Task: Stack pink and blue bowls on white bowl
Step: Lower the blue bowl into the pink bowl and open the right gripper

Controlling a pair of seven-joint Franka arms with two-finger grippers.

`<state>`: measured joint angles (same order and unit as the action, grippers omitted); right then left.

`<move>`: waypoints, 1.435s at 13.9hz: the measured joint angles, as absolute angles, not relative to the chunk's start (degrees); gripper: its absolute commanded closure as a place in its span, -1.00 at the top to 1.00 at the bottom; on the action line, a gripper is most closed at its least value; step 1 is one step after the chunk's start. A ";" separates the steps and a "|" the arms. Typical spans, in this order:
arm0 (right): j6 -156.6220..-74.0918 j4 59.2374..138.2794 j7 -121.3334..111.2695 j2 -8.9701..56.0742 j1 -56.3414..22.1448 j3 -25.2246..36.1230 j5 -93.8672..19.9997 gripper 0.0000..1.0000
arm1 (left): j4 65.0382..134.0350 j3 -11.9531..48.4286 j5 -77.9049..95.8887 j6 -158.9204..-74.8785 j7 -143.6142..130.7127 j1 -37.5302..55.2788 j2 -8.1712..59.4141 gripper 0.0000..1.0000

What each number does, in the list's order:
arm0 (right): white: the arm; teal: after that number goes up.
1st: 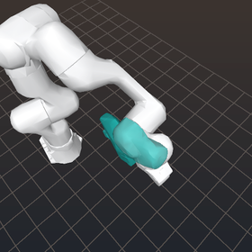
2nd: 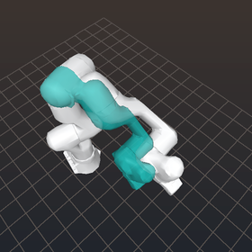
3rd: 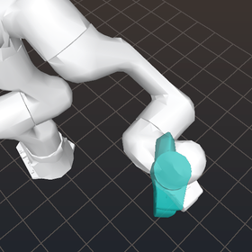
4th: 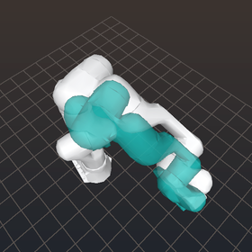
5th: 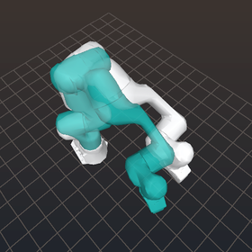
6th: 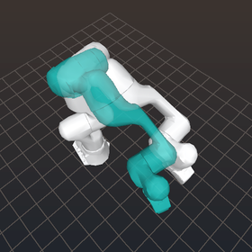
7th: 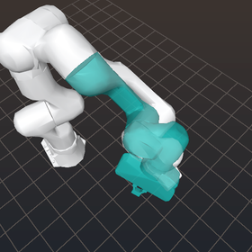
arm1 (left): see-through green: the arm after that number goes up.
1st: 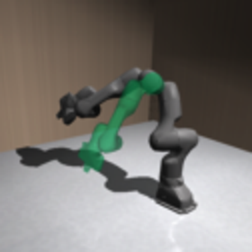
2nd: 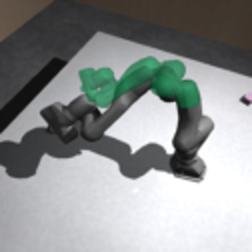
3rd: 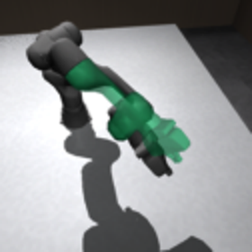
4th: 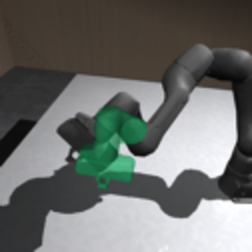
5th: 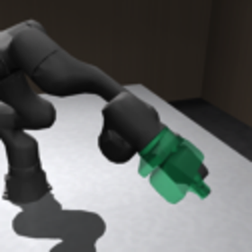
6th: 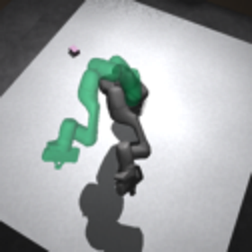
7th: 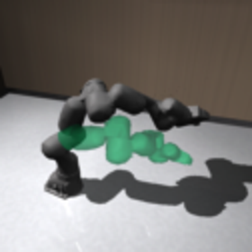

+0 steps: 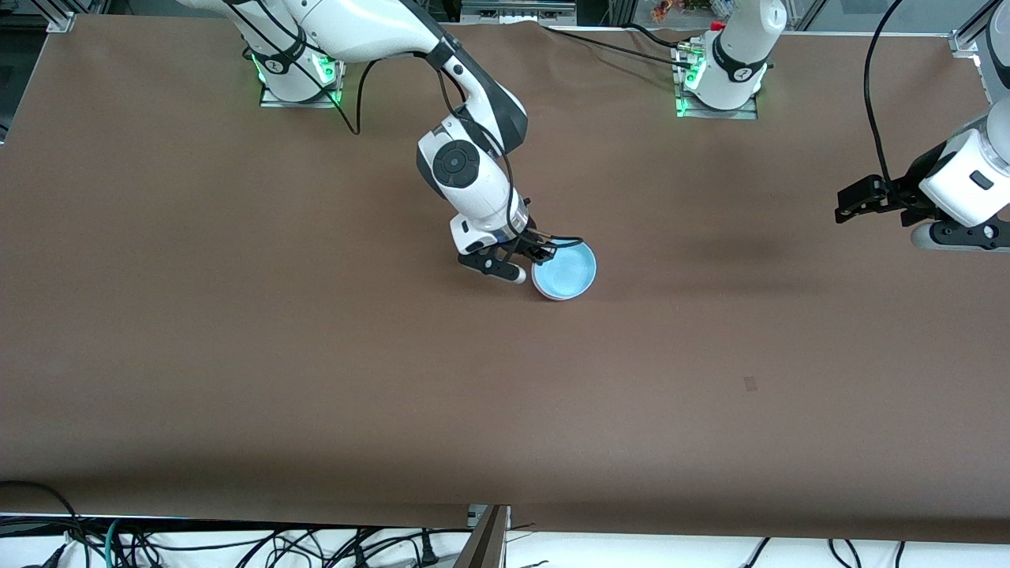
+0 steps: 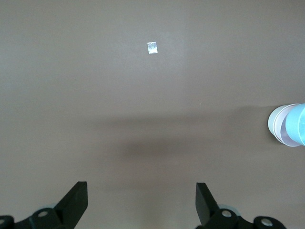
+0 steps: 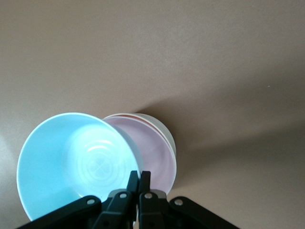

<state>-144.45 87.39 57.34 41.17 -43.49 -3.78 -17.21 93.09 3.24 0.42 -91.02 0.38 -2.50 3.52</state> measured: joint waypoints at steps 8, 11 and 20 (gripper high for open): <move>-143.70 85.71 57.35 42.02 -43.74 -3.48 -16.75 -1.00 | 93.24 3.67 0.43 -90.97 0.45 -2.37 3.52 1.00; -141.34 85.68 57.20 42.02 -43.74 -3.43 -14.64 -1.00 | 93.26 3.72 0.44 -90.83 0.50 -2.34 3.52 1.00; -139.41 85.56 58.50 42.15 -44.05 -3.42 -12.31 -1.00 | 93.28 3.82 0.44 -90.67 0.52 -2.27 3.52 1.00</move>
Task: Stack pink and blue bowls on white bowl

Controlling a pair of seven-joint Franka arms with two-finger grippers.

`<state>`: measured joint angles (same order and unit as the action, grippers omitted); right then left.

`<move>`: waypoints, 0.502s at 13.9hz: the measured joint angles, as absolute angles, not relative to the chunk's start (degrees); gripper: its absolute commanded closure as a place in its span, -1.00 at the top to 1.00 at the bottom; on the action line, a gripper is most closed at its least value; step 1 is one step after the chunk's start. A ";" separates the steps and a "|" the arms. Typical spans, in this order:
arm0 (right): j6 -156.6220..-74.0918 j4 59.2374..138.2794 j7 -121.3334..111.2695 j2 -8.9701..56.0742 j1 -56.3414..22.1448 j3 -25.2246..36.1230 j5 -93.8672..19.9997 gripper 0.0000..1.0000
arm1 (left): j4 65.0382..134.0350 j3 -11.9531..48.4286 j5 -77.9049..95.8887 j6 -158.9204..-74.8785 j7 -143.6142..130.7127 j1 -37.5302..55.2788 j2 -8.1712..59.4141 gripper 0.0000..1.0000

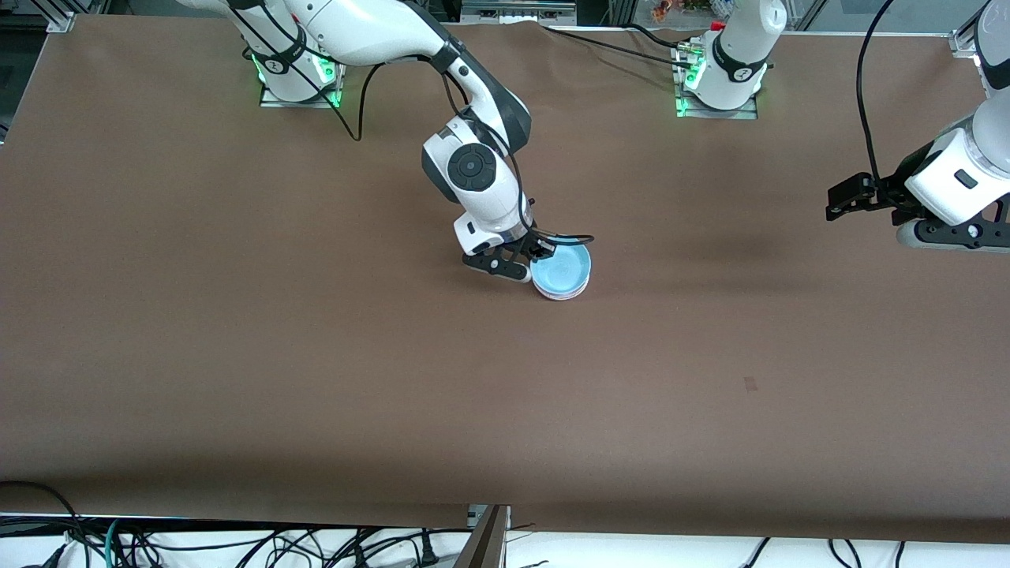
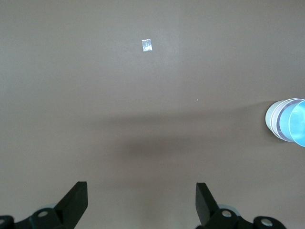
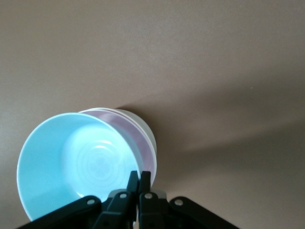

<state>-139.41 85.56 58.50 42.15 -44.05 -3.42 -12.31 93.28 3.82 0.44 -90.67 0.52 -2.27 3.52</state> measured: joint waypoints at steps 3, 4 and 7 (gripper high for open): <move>-141.21 85.56 58.87 42.94 -44.44 -3.42 -12.31 -1.00 | 93.28 3.82 0.44 -90.59 0.52 -2.27 3.52 1.00; -141.77 85.56 58.91 43.19 -44.55 -3.42 -12.31 -1.00 | 93.28 3.82 0.44 -90.57 0.52 -2.27 3.52 1.00; -142.87 85.56 58.95 43.63 -44.63 -3.28 -12.30 0.99 | 93.28 3.82 0.45 -90.56 0.52 -2.27 3.52 1.00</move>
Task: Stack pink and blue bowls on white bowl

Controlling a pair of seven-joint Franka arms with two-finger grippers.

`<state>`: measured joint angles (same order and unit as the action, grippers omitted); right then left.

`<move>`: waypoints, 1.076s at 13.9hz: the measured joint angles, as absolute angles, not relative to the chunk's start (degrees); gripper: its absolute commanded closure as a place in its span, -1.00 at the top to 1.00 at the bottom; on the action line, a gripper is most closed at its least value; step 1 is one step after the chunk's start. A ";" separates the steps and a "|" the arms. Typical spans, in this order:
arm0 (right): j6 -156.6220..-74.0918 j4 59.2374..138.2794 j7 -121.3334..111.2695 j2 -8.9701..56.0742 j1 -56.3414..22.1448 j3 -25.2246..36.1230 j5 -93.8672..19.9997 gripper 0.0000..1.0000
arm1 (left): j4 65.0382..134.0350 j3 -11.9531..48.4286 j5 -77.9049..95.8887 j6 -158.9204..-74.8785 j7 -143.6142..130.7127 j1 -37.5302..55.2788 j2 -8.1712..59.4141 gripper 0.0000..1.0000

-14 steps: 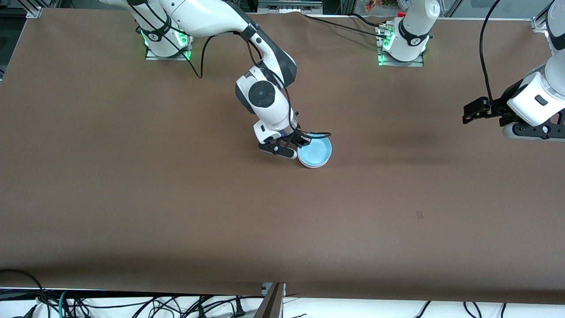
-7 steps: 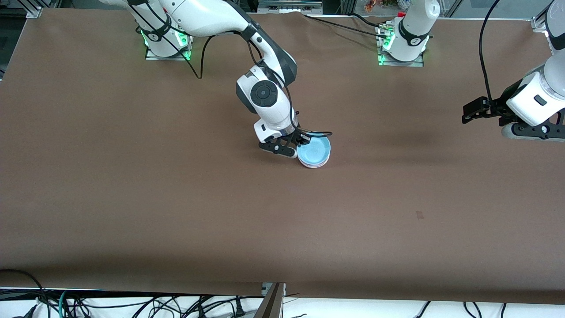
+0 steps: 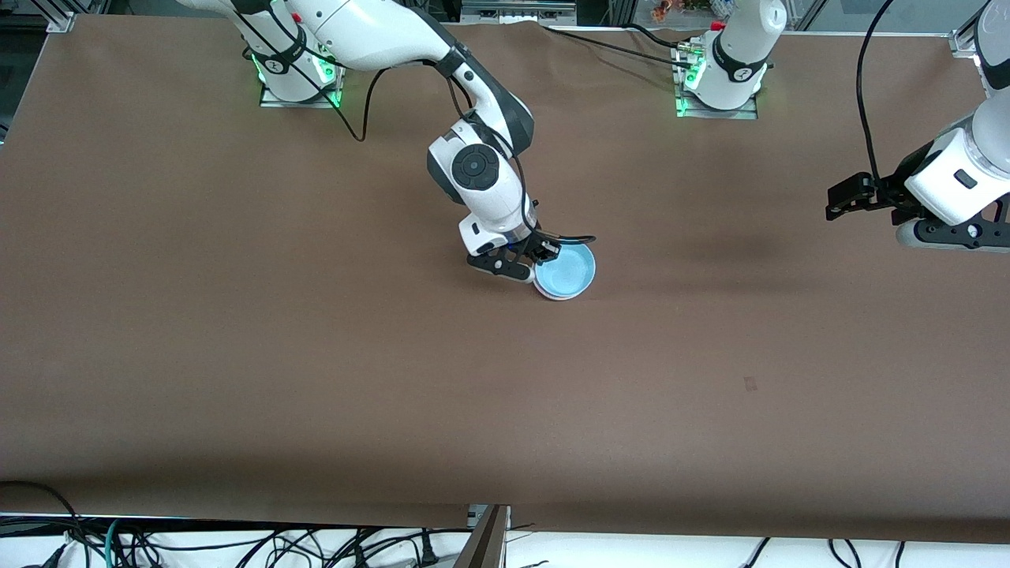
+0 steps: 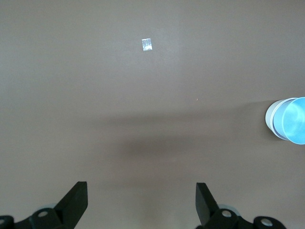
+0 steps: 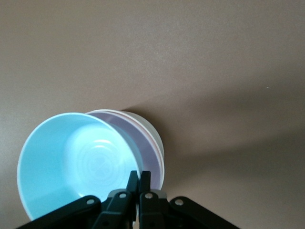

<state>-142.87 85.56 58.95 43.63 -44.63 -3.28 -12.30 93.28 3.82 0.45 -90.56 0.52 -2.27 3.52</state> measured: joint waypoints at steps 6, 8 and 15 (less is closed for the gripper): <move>-143.29 84.65 58.95 42.62 -44.61 -1.82 -10.89 0.99 | 93.33 3.84 0.45 -90.55 0.52 -2.26 3.52 1.00; -142.14 84.47 58.95 40.98 -44.64 -0.72 -10.78 0.99 | 93.35 3.84 0.45 -90.55 0.52 -2.25 3.52 1.00; -117.30 83.21 49.80 24.56 -44.46 12.48 -8.78 0.99 | 93.38 3.85 0.45 -90.55 0.52 -2.24 3.52 1.00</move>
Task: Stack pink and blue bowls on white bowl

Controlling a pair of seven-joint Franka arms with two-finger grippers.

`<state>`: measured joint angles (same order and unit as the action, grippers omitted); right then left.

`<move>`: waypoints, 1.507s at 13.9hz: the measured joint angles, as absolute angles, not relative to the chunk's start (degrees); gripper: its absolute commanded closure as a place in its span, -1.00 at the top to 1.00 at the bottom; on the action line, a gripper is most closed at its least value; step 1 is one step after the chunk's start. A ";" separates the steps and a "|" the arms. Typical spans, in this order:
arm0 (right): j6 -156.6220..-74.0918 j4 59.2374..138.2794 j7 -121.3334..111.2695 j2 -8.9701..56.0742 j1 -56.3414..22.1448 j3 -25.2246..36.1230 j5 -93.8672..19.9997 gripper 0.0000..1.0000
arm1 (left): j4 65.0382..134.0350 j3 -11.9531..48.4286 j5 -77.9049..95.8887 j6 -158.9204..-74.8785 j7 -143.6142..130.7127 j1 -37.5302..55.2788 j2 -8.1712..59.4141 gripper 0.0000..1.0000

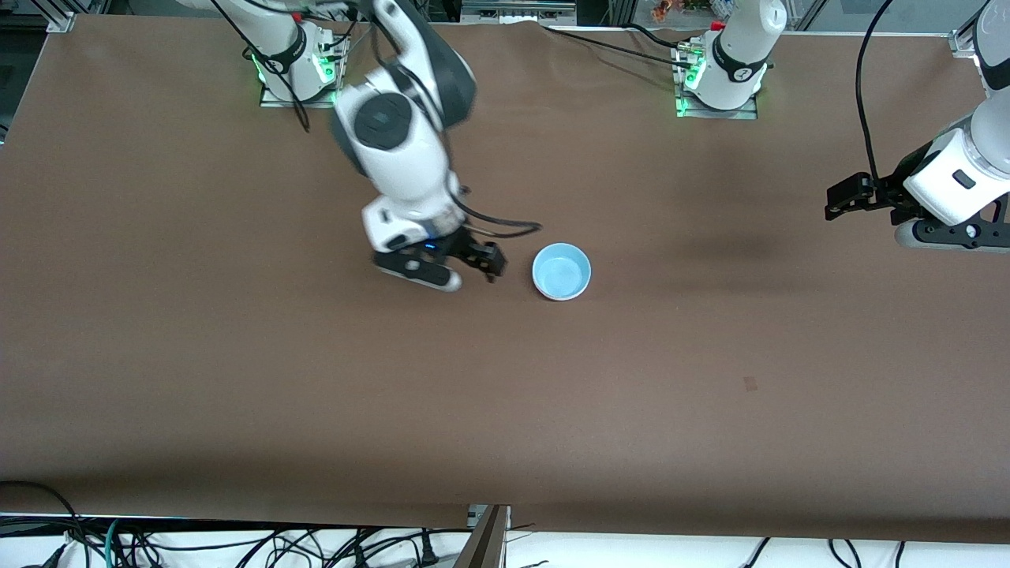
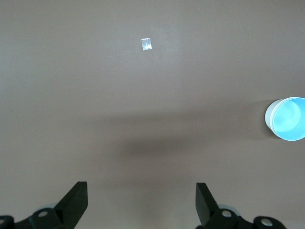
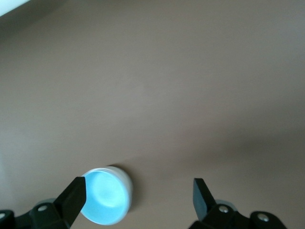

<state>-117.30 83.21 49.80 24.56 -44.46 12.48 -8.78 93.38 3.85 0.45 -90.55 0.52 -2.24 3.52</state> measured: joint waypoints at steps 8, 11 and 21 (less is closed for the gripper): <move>-95.95 87.27 28.50 11.82 -44.17 28.31 -8.77 0.99 | 93.39 3.85 0.45 -90.55 0.52 -2.23 3.52 1.00; -95.87 89.13 27.09 10.50 -44.12 32.33 -8.32 0.99 | 93.39 3.85 0.45 -90.55 0.52 -2.23 3.52 1.00; -93.99 92.31 11.19 4.66 -10.25 6.15 -6.11 0.99 | 93.40 3.85 0.46 -90.55 0.52 -2.23 3.52 1.00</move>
<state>-93.99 92.31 11.19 4.66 -10.25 6.15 -6.11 93.40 3.85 0.46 -90.55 0.52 -2.23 3.52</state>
